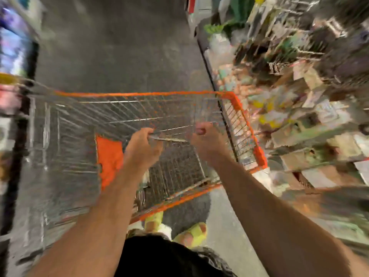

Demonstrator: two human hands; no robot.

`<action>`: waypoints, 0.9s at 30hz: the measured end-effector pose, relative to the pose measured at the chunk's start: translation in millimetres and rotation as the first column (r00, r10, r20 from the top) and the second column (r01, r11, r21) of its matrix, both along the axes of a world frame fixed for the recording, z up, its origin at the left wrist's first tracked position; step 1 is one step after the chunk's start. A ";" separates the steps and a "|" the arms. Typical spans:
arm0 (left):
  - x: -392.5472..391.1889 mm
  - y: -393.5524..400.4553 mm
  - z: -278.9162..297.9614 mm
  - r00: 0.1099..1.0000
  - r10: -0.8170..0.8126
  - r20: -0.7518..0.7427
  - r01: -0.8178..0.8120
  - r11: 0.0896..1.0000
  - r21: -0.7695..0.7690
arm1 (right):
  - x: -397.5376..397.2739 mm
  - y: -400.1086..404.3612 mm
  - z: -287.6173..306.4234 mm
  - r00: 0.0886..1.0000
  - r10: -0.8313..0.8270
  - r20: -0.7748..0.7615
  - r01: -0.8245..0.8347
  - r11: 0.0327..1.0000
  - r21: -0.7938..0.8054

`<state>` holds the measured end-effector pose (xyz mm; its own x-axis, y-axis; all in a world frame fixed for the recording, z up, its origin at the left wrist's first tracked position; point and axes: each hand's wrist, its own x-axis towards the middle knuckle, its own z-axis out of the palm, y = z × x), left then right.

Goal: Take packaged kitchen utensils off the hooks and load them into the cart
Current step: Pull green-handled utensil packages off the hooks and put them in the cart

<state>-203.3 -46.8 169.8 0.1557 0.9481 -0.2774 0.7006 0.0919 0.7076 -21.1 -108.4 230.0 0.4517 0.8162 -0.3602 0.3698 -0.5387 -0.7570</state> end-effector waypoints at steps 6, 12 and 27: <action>-63.2 -5.4 -85.5 0.990 0.032 -0.139 -0.065 0.968 -0.244 | -75.2 22.7 -88.7 0.980 0.189 -0.059 -0.198 0.942 -0.271; -69.6 -10.2 -186.6 0.985 0.140 -0.098 -0.171 0.841 -0.513 | -114.1 26.4 -190.6 0.956 0.257 -0.142 -0.294 0.826 -0.480; -70.8 -17.3 -325.4 0.705 0.709 -0.003 -0.499 0.494 -0.712 | -182.4 67.1 -377.0 0.973 0.103 -0.207 -0.212 0.752 -0.624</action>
<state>-274.1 -64.1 -155.6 -0.2232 0.4387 -0.8705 0.0920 0.8985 0.4292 -203.6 -41.3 -147.0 0.2335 0.4254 -0.8743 0.4048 -0.8601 -0.3104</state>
